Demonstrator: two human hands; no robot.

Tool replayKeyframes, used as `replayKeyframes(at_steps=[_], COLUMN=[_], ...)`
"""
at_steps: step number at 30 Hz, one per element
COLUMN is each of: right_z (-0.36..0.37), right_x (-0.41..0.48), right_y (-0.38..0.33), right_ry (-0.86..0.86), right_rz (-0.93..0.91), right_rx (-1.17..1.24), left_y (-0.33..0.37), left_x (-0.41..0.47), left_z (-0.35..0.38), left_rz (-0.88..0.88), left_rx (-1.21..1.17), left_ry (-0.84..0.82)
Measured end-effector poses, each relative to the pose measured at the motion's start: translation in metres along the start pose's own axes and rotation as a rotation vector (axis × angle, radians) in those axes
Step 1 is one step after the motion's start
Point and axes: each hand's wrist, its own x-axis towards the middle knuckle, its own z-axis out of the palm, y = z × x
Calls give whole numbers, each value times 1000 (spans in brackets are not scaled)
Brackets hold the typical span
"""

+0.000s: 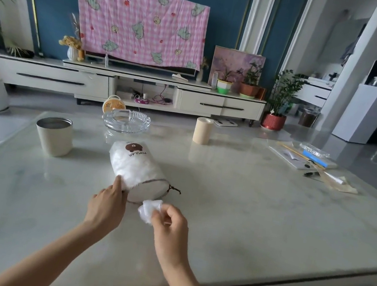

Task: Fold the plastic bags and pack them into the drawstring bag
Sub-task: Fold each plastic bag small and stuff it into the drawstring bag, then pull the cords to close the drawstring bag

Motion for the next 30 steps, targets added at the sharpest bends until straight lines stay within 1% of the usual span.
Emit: replayKeyframes(at_steps=[1,3,6,9,11,14,16,19,21,22,24,25,28,30], right_z=[-2,-5,-11,-21,-34,-60,-77,-97,-100,-96,-83,-74,-50,-36], right_x=[0,0,-3,-4,-1,8,16,26,29,30,30,31,42,53], right_y=[2,5,2,-7,-16,-43,-68,-107,-128,-139,-154,-159,-166,-174], right_ry=[7,43,108,92,99,142,190,232,178,111,-71,-151,-315,-432], right_rz=[-18,-34,-23,-2,-45,-176,-266,-351,-386,-405,-436,-465,-553,-503], right_rx=[-33,-60,23,110,121,93,79,102,107,95,7,-90,-574,-846], left_y=[1,3,12,23,29,37,45,56,58,58,55,54,47,42], left_x=[0,2,5,7,8,12,13,5,3,3,4,4,0,-3], left_z=[-2,-9,-33,-65,-84,-108,-124,-142,-145,-148,-150,-152,-156,-158], left_rz=[2,8,27,83,94,59,27,-20,-68,-95,-134,-144,-168,-176], left_rx=[3,-64,-112,-109,-167,-349,-466,-563,-594,-607,-635,-645,-643,-647], left_ry=[37,112,173,227,228,147,63,-59,-160,-201,-256,-265,-282,-296])
